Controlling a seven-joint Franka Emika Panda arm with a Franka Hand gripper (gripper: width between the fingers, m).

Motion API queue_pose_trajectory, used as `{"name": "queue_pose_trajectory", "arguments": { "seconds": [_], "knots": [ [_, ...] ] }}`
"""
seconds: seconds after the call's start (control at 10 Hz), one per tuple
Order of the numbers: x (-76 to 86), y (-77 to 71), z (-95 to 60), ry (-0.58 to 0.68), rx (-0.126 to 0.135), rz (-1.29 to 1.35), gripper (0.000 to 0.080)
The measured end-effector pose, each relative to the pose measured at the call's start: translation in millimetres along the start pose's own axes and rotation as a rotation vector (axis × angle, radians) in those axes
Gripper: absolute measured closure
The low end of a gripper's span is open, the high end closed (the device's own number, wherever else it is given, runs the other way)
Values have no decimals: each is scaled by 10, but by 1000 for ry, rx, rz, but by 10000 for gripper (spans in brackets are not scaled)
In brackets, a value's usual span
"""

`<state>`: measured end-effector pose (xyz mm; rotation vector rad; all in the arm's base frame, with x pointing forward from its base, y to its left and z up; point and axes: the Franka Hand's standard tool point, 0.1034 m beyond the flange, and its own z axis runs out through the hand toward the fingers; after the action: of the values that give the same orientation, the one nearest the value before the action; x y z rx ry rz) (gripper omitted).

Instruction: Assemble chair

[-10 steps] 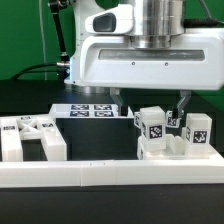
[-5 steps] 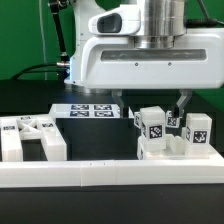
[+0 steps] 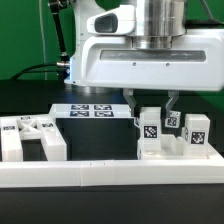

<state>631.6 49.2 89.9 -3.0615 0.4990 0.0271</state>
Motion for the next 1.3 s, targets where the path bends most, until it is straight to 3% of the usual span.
{"name": "queue_pose_trajectory", "arguments": {
  "seconds": [0.5, 0.8, 1.3],
  "knots": [
    [3, 25, 7, 7, 4, 446, 509],
    [-25, -48, 13, -2, 20, 793, 509],
    [-8, -25, 19, -16, 39, 1123, 509]
  ]
}}
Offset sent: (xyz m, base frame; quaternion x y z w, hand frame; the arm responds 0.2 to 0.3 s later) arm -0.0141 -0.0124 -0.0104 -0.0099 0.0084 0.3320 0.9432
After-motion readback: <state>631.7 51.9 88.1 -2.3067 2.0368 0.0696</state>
